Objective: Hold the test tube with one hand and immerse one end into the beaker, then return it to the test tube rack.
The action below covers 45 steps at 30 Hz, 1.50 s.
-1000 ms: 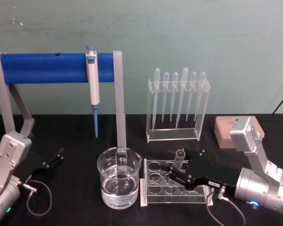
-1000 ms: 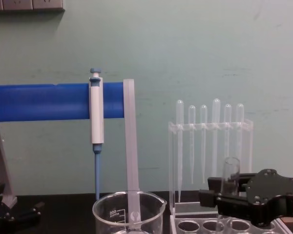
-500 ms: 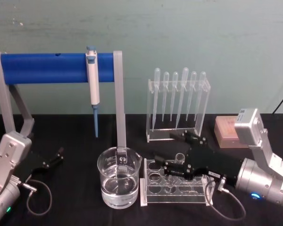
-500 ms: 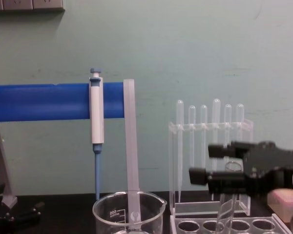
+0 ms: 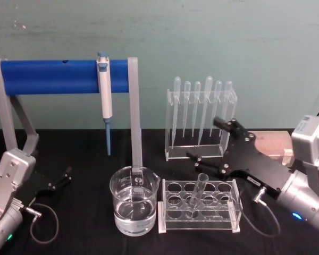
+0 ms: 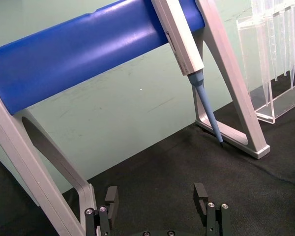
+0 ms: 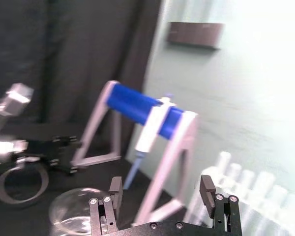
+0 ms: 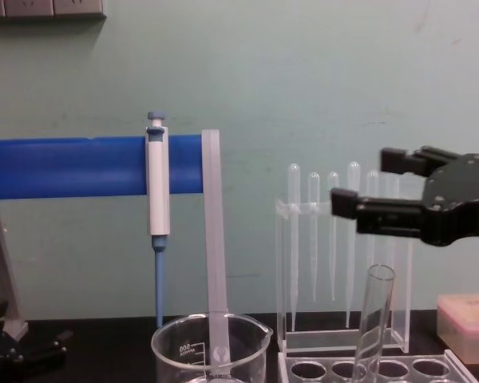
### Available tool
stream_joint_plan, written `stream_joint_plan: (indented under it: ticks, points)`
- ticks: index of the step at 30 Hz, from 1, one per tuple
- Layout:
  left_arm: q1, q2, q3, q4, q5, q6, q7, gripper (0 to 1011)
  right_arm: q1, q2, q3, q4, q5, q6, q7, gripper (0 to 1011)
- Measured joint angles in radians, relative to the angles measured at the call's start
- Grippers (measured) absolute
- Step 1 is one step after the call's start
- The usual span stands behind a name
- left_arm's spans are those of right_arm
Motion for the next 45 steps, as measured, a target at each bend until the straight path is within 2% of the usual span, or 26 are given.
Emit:
stream_joint_plan:
  ticks: [2, 5, 6, 7, 10, 13, 19, 28, 45]
  points:
    - [0.000, 0.000, 0.000, 0.000, 0.000, 0.000, 0.000, 1000, -0.034, -0.021, 0.024, -0.008, -0.019, -0.004, -0.063, 1002]
    - [0.000, 0.000, 0.000, 0.000, 0.000, 0.000, 0.000, 1000, -0.064, -0.047, 0.047, -0.011, -0.033, 0.001, -0.125, 1002]
    - [0.000, 0.000, 0.000, 0.000, 0.000, 0.000, 0.000, 1000, -0.081, -0.070, 0.060, -0.008, -0.037, 0.016, -0.171, 1002]
    - [0.000, 0.000, 0.000, 0.000, 0.000, 0.000, 0.000, 1000, -0.081, -0.070, 0.060, -0.008, -0.037, 0.016, -0.171, 1002]
    - [0.000, 0.000, 0.000, 0.000, 0.000, 0.000, 0.000, 1000, -0.105, -0.131, 0.085, 0.020, -0.030, 0.065, -0.249, 1002]
    - [0.000, 0.000, 0.000, 0.000, 0.000, 0.000, 0.000, 1000, -0.107, -0.176, 0.098, 0.058, -0.017, 0.106, -0.291, 1002]
    - [0.000, 0.000, 0.000, 0.000, 0.000, 0.000, 0.000, 1000, -0.064, -0.239, 0.098, 0.149, -0.004, 0.160, -0.304, 1002]
    - [0.000, 0.000, 0.000, 0.000, 0.000, 0.000, 0.000, 1000, 0.008, -0.288, 0.078, 0.255, -0.025, 0.198, -0.279, 1002]
    - [0.000, 0.000, 0.000, 0.000, 0.000, 0.000, 0.000, 1000, 0.002, -0.285, 0.079, 0.247, -0.023, 0.197, -0.279, 1002]
